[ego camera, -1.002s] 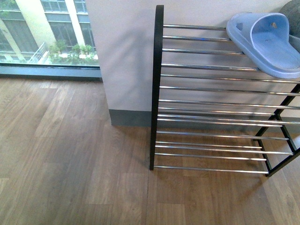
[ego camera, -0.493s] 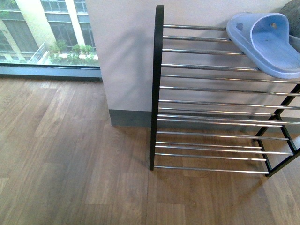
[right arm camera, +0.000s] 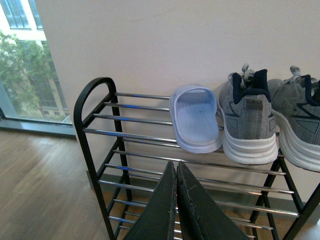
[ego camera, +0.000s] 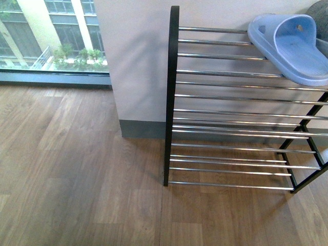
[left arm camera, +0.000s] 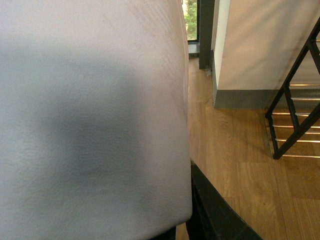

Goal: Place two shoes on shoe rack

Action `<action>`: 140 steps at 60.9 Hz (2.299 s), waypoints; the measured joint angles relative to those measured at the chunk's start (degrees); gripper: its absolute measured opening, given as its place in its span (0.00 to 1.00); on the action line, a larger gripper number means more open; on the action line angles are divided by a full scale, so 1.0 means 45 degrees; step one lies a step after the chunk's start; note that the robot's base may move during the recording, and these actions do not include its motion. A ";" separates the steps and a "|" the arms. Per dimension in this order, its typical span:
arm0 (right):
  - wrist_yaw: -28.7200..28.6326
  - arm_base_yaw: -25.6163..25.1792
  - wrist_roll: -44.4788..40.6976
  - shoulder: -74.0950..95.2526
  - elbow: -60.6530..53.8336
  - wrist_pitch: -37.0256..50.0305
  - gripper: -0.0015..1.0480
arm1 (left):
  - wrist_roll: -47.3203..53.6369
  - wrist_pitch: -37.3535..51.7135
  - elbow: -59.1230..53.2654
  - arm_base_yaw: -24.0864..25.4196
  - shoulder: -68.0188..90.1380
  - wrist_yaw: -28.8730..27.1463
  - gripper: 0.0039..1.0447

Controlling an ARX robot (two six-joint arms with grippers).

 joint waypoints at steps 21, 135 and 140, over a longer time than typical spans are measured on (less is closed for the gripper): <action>0.0000 0.0000 -0.0010 0.0000 0.0000 0.0000 0.51 | 0.0000 0.0000 0.0000 -0.0005 0.0000 0.0000 0.02; 0.0034 0.0005 -0.0005 -0.0024 -0.0005 -0.0024 0.91 | -0.6946 0.2905 1.6976 -0.7125 2.2454 -0.1093 0.02; 0.0029 0.0005 -0.0005 -0.0024 -0.0005 -0.0024 0.91 | -0.6941 0.2686 1.7558 -0.7159 2.2921 -0.1083 0.02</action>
